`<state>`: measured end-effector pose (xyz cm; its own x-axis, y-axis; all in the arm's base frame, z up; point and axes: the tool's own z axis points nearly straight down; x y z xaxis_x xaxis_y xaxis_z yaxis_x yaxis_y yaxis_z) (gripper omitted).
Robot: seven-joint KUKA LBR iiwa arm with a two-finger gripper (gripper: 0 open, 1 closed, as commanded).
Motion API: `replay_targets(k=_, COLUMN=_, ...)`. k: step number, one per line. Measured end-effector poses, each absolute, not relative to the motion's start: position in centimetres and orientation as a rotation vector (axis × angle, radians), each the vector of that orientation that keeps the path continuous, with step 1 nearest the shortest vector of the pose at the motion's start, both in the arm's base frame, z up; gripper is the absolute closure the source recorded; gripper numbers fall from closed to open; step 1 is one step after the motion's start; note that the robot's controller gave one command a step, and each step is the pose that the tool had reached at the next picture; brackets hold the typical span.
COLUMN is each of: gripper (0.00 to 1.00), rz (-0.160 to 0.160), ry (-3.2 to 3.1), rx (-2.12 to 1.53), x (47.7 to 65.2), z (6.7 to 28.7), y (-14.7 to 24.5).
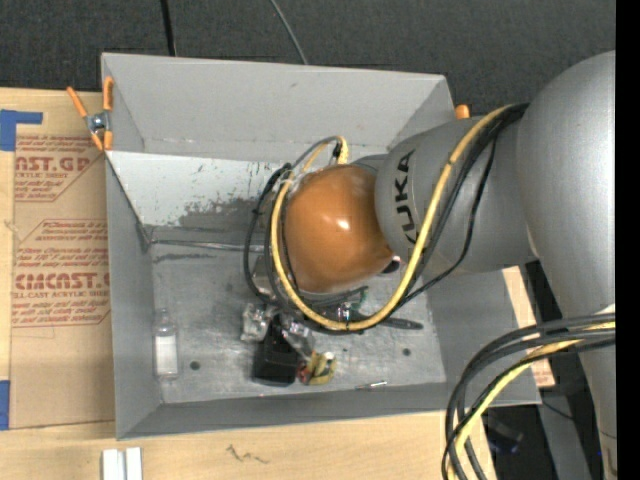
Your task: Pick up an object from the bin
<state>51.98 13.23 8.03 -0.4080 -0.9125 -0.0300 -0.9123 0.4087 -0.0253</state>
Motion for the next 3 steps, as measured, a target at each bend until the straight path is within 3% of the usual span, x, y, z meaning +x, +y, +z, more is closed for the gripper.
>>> replay_targets(k=3, gripper=1.00, rz=0.003, ry=2.634, rx=-1.704, x=51.45, z=9.00, y=13.07)
